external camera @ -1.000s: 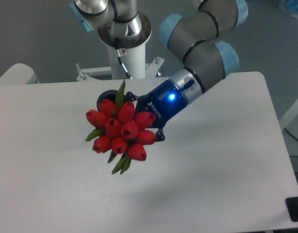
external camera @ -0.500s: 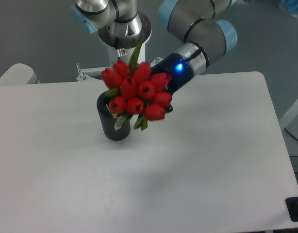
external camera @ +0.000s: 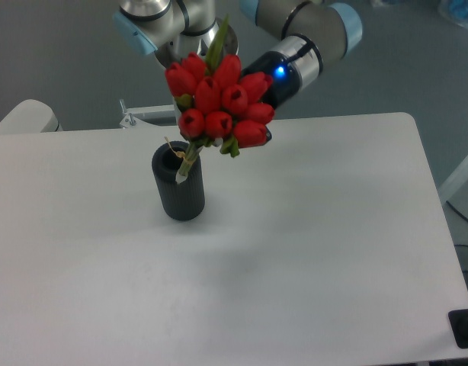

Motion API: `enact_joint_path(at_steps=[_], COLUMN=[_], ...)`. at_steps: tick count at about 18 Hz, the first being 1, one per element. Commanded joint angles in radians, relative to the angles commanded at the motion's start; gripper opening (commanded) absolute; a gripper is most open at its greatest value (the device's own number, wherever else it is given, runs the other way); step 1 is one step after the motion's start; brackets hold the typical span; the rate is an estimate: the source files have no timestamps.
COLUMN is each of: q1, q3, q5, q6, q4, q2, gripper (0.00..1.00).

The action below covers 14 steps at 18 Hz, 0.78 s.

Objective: Insert the flowers into the vase
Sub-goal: 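Raise the tulips to align the stems above the vase opening, then lower the tulip stems down into the black vase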

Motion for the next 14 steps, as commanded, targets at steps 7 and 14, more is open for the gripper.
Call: enact_joint_path(at_steps=[7,14], q1=[0.035,0.052], q3=[-0.063,-0.127], q5=[0.002,0.008], q6=[0.000,0.072], q4=[0.000,0.009], q2=[0.048,0.052], gripper=[0.14,0.15])
